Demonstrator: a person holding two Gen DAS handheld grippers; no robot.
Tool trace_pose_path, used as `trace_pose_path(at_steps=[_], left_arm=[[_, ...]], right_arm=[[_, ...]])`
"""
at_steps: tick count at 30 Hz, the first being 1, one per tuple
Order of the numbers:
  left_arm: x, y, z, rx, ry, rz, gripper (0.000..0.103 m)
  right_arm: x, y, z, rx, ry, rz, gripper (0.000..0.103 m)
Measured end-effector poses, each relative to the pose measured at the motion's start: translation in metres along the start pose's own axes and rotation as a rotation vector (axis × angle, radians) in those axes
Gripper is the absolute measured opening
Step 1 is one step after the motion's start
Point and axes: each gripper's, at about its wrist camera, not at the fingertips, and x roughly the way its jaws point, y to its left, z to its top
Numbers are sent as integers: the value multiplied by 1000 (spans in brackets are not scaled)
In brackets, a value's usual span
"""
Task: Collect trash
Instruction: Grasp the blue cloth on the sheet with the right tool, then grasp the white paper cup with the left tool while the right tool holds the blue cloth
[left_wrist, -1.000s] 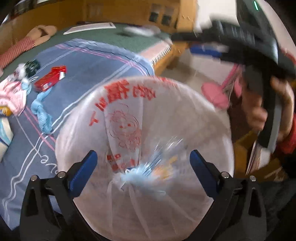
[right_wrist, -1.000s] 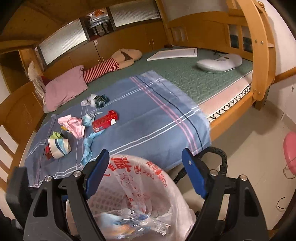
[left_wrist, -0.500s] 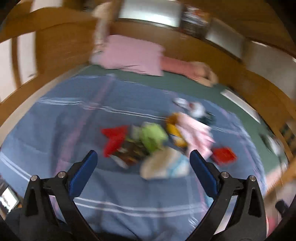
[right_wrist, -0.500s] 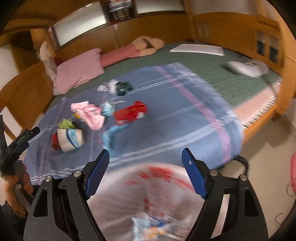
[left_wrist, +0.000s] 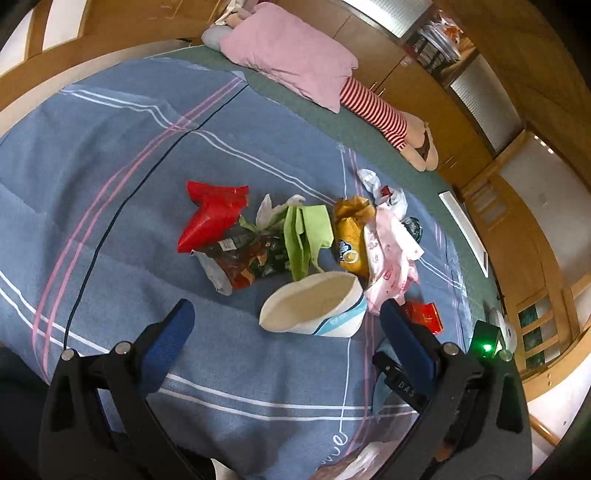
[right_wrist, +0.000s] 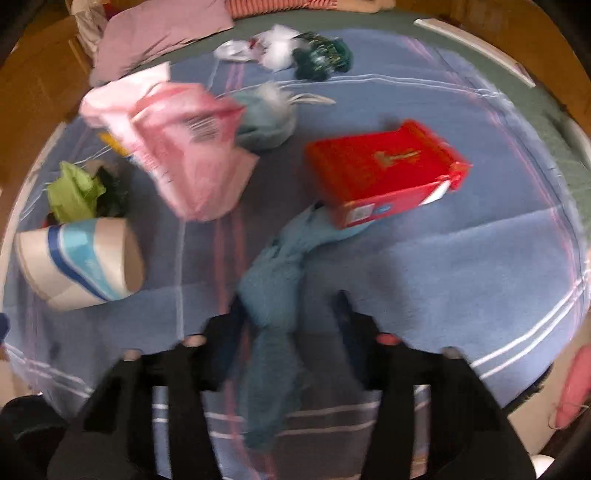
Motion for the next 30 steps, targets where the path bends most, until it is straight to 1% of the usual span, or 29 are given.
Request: trace_pose_path(at_steps=[1,3,6,8,10,12,14,17,19,21,23,24,27,29,30], left_arm=[[-2,4,1,-2,4,3,100],[-2,3,1,2,9,8,100],[-6,4,0,16,-3,11,100],[-5,3,0,19,-2,15,100],[-4,3,0,19,3,18,100],[-4,3,0,20,-1,22,100],[-4,3,0,22,-3,33,100],[3,1,1,37,8,65,100],[7,1,2,37,22,59,100],[11,5,4,9,40,39,100],[15,15,7,-52,61,-7,100],[16,24,11,-108,63,-65,100],[17,38,16,-195,50,-130,100],[12,35,16,-183,8,-120,100],[9,25,16,-122,-26,-91,100]], right_arm=[[-2,5,-1,-26,0,17,26],[-10,11,-4,-53,-2,40,25],[-23,18,-10,-58,-14,108,25],[-25,23,-17,-75,7,143,25],[-22,32,-27,-98,53,188,25],[-23,41,-36,-115,68,227,25],[-31,42,-45,-121,48,232,25],[-45,35,-52,-98,-7,221,25],[-58,28,-55,-81,-53,214,25],[-73,18,-57,-59,-98,216,25],[-90,3,-60,-23,-141,232,25],[-97,-6,-60,-4,-162,240,25],[-108,-25,-67,39,-190,254,26],[-112,-39,-75,74,-189,270,26],[-113,-44,-77,90,-186,275,26]])
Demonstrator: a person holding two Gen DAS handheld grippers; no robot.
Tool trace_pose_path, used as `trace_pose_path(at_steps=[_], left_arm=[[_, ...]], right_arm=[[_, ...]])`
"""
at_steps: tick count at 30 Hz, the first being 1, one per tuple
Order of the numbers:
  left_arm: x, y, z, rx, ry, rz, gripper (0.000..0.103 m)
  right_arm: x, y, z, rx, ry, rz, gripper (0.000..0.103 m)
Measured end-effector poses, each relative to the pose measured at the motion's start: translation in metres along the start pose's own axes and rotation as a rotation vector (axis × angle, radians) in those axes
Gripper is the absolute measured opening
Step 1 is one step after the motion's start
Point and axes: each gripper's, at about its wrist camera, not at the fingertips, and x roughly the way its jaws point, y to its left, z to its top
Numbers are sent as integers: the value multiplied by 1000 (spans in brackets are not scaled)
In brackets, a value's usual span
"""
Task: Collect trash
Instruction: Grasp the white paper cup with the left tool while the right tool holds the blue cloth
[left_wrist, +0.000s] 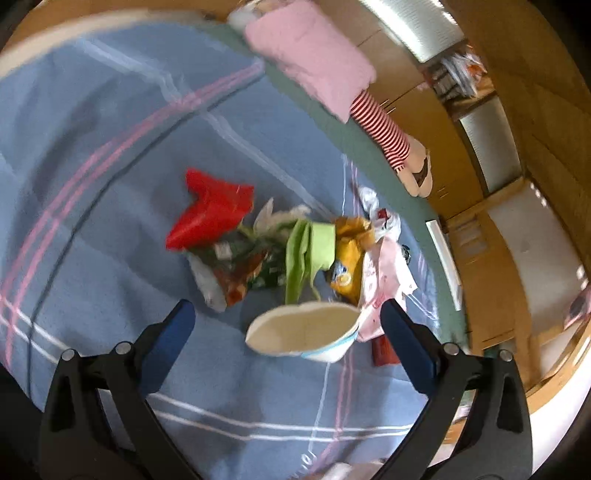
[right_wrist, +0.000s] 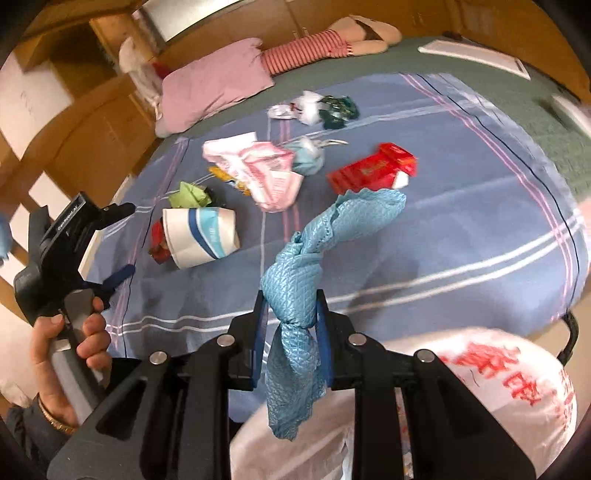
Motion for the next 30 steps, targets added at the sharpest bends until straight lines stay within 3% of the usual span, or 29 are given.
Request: trace_pose_path(at_steps=[6,9,13,16,17,19,22,25,30], left_arm=[[5,-65,-25,423,-43,120,100],[13,-80,-38,551,-19,157,100],[23,-78,-42,562,34,188,100],[23,-72,-39,531,43,162,98],[23,-71,-39,526,47,153,89],[29,-69,-41,521,89,138,54],[39,-66,-44,510,169,105,23],[37,-69,-47,528,168,73,12],[28,-70,-47,511,157,-1,6]], right_arm=[[-11,1,-10,-3,-20,1,26],[-17,5,-14,-24,-22,5,26],[-27,12,-16,-61,-42,16,26],[-27,14,-16,-69,-39,17,26],[-28,15,-16,-68,-41,20,26],[-30,15,-16,-66,-44,21,26],[-31,12,-16,-62,-45,18,26],[-32,8,-16,-54,-46,9,26],[-34,2,-15,-41,-54,-5,26]])
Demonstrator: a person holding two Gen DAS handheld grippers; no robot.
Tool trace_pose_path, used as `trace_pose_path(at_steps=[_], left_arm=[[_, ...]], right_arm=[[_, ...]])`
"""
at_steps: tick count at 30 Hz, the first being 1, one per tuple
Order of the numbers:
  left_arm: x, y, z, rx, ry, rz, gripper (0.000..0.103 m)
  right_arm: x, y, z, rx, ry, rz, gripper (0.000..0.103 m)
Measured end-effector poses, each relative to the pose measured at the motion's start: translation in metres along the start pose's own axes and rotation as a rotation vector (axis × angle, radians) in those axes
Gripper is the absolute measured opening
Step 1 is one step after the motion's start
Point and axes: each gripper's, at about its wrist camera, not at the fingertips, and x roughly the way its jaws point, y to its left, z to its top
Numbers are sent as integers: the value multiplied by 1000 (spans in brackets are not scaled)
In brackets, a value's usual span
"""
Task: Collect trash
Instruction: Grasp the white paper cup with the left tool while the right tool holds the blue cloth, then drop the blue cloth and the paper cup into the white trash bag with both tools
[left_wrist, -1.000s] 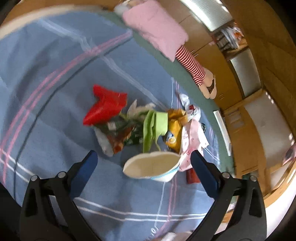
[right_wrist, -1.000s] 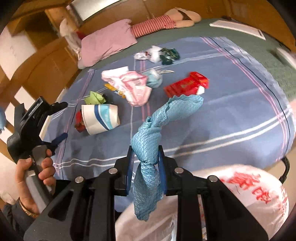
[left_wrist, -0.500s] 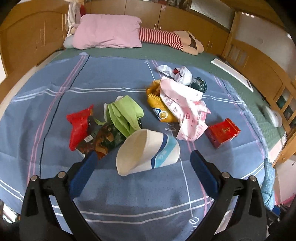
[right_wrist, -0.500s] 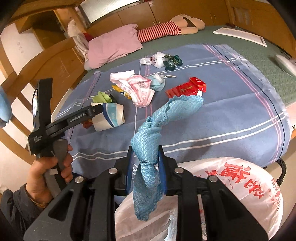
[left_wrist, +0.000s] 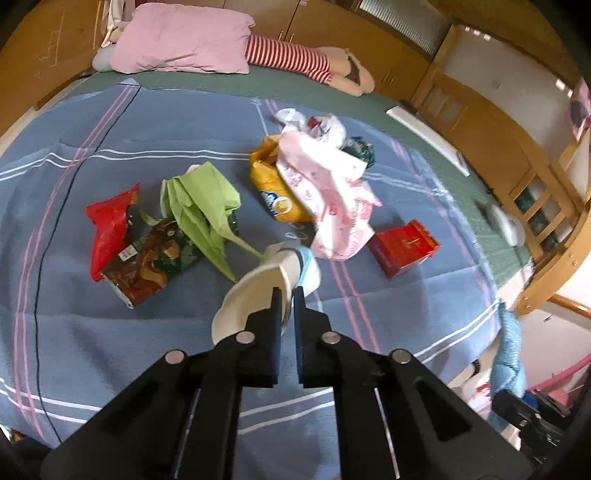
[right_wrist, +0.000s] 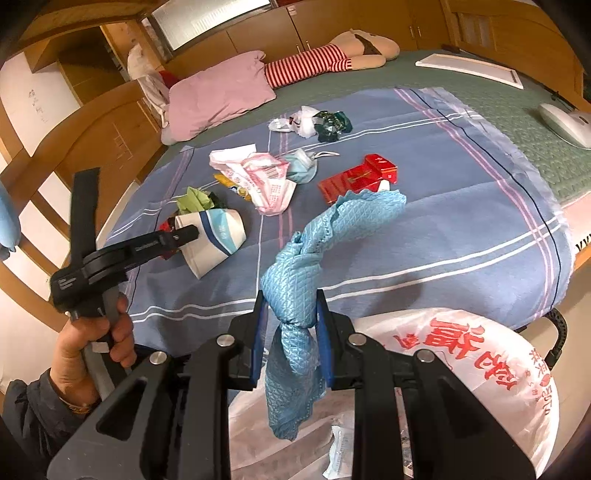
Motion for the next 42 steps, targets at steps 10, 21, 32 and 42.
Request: trace_pose_path(at_steps=[10,21,32,42], left_arm=[[-15,-5,0,13,-74,32,5],[16,-9,-6,71,78,95,9],[-31,-12,-5,63,-130,39,4],[-110,-13,-20,-6,-262,-155,4]], right_arm=[[-5,-3,1,-9,-19,-24,26],[-2,6,3,-28,-7,-31,26],[-5,12,4,-49,-31,-66,26],[-40,7,7,-80,-74,-64,26]])
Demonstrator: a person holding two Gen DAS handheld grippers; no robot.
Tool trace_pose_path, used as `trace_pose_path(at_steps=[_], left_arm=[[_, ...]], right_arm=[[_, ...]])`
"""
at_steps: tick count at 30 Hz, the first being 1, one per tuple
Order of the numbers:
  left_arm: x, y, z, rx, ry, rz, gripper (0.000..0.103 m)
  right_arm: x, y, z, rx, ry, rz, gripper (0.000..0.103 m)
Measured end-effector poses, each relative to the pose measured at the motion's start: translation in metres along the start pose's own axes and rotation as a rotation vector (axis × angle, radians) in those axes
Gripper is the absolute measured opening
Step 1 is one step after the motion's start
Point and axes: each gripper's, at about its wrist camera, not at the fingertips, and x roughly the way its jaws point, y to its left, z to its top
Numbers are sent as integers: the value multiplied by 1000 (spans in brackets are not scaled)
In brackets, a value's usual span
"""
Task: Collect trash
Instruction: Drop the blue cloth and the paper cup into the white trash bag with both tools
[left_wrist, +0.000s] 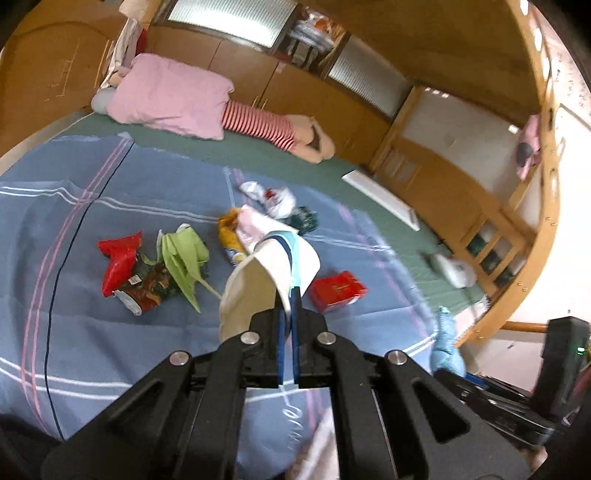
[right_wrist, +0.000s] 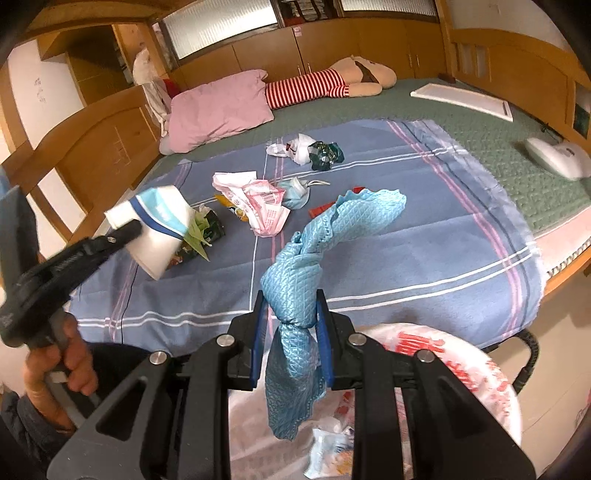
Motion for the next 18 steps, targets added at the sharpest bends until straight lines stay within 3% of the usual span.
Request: trace_pose_path(at_steps=[6,12,16,18], left_arm=[[-35,-39,-14,88,1,-70,4],[-38,-80,-43,199,81,-137,4],[-31,-87,-52,212,114,-155,4],[-28,-87,-54,209,129,-168,4]], right_arm=[[-30,-14,-20,-57,33,-33,26],[-20,-35,-63,-32,183,-49,27],[-12,-51,-79,46,264,-8,60],[-19,-57,-77,66,227,-26,63]])
